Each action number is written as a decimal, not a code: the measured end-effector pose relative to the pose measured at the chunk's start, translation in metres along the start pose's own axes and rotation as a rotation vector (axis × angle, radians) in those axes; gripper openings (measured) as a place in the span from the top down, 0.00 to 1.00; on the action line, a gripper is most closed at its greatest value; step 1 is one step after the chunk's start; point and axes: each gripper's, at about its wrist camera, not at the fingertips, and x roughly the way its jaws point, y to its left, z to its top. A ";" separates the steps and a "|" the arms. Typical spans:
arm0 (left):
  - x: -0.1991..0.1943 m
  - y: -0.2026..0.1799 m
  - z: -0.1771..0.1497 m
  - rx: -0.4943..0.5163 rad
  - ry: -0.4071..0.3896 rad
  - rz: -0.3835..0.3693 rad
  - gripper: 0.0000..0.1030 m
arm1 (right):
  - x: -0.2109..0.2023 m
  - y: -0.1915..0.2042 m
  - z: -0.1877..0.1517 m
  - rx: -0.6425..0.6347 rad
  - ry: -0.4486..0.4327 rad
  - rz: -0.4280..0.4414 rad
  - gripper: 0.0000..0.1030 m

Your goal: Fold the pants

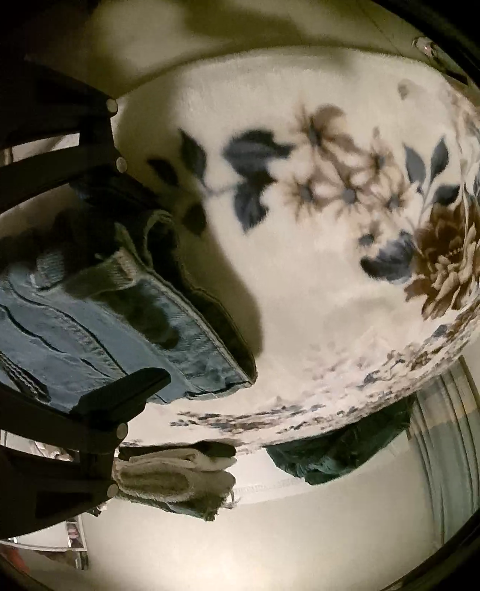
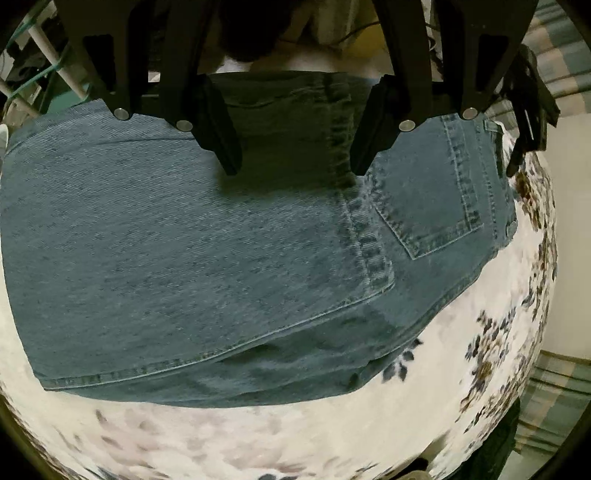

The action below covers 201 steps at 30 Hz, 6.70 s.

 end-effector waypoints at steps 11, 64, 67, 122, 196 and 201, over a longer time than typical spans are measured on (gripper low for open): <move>-0.024 -0.033 -0.008 0.119 -0.060 -0.099 0.49 | 0.008 -0.002 0.006 -0.009 0.015 -0.007 0.38; 0.048 -0.271 -0.342 0.926 0.461 -0.072 0.89 | -0.156 -0.311 0.011 0.266 -0.233 0.030 0.38; 0.045 -0.272 -0.335 0.956 0.431 0.087 0.52 | -0.149 -0.298 0.021 0.204 -0.197 0.119 0.36; 0.102 -0.223 -0.258 0.963 0.494 0.513 0.16 | -0.135 -0.333 0.042 0.143 -0.093 0.063 0.50; 0.095 -0.197 -0.306 0.984 0.577 0.516 0.16 | -0.127 -0.384 -0.085 0.396 -0.072 0.357 0.58; 0.091 -0.198 -0.304 0.970 0.577 0.501 0.16 | -0.163 -0.422 -0.079 0.454 -0.149 0.347 0.35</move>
